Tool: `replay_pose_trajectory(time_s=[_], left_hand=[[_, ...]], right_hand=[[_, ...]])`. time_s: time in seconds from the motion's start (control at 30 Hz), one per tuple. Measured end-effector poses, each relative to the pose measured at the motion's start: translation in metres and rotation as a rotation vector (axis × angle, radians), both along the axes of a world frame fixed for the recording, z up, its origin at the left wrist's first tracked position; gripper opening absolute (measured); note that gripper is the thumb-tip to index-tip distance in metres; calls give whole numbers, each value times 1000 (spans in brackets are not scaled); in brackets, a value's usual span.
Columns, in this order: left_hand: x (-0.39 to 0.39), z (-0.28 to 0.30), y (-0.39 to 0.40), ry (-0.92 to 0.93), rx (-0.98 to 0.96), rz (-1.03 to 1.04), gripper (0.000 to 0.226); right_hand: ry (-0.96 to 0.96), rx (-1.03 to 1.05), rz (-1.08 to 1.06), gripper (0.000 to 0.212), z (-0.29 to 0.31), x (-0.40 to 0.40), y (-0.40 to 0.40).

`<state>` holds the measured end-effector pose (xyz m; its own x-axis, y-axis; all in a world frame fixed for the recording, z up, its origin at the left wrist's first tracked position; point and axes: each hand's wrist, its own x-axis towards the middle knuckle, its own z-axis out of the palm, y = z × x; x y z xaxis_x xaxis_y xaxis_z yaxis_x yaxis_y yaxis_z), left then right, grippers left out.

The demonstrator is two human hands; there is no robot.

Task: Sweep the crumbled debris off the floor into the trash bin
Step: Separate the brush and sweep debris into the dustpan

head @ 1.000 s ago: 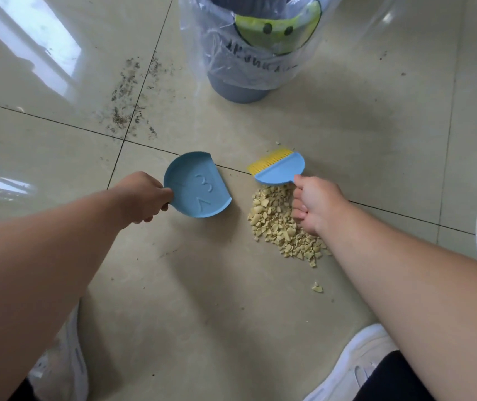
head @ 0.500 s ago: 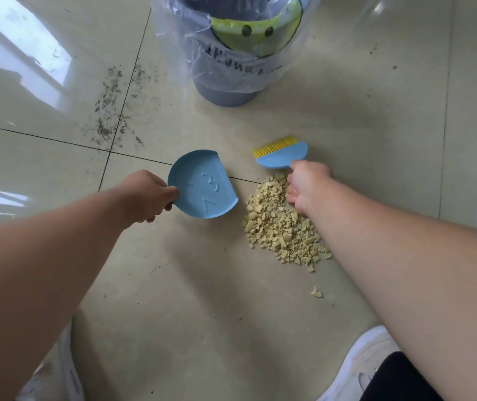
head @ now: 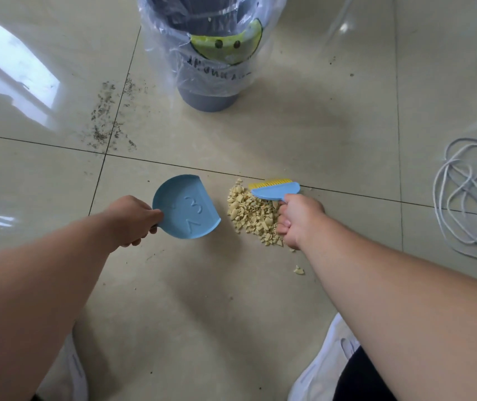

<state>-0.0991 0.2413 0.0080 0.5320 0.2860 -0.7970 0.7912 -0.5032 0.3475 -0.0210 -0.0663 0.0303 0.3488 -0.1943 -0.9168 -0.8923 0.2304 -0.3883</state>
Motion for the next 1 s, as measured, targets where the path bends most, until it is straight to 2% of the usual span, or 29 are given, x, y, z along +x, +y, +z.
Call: replay_pose_trajectory(time_s=[0.07,0.1,0.13,0.23,0.3,0.43,0.53,0.67,0.8,1.0], left_hand=[[-1,2,-3,-8,-4,-10,28],[0,3,-4,-10,3,-20,28],[1,3,-4,-11,14,-31,29],[5,-1,1,-9,47,-48,30],[9,-6,6,-3,67,-49,31],[16,-16,12,20,101,-58,31],[20,-19,14,38,107,-71,30],[20,-20,14,46,104,-87,29],[17,-15,11,37,100,-112,30],[0,-11,12,32,132,-162,34]], right_hand=[[-52,-33,-33,22,4,12,-7],[-94,-112,1,16,4,20,-12],[-156,-245,100,12,4,29,-18],[-364,-694,483,19,7,57,-41],[-460,-896,694,21,8,76,-56],[-439,-1181,1142,24,-2,90,-68],[-522,-1204,1345,25,-14,77,-56],[-693,-1148,1440,25,-27,54,-27],[-749,-1001,1553,18,-31,28,0],[-806,-920,1791,24,-21,-7,9]])
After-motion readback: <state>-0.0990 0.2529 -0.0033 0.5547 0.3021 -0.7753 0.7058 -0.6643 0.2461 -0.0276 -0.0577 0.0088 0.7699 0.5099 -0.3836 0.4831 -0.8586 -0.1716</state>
